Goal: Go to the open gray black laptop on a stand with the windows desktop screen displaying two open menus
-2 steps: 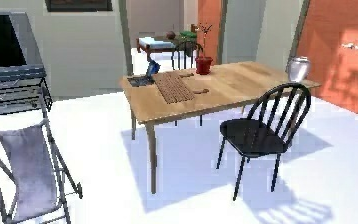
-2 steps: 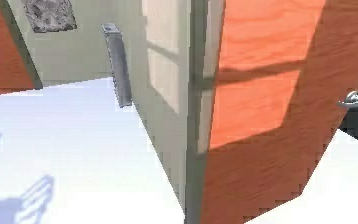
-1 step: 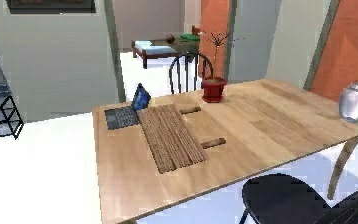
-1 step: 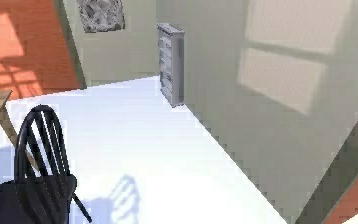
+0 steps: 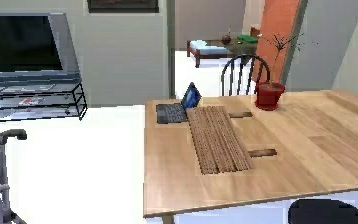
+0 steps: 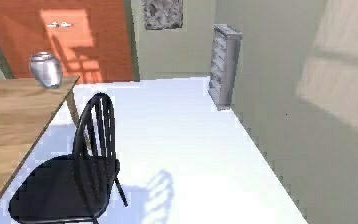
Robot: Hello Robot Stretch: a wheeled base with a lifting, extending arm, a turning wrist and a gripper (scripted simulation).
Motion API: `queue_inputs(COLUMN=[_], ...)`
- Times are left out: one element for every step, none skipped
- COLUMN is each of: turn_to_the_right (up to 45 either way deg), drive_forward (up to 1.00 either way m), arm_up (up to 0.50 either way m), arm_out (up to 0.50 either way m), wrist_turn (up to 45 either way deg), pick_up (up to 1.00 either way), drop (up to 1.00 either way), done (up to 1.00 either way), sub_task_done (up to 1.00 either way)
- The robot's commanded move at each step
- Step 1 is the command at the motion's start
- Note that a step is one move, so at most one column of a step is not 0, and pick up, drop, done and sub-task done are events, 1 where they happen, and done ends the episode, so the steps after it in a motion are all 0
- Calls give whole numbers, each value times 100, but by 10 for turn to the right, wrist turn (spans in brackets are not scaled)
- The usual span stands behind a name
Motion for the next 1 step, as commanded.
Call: queue_inputs(turn_to_the_right=[0], drive_forward=[0], arm_up=[0], arm_out=[0], wrist_turn=[0], pick_up=[0], drop=[0], done=[100], sub_task_done=[0])
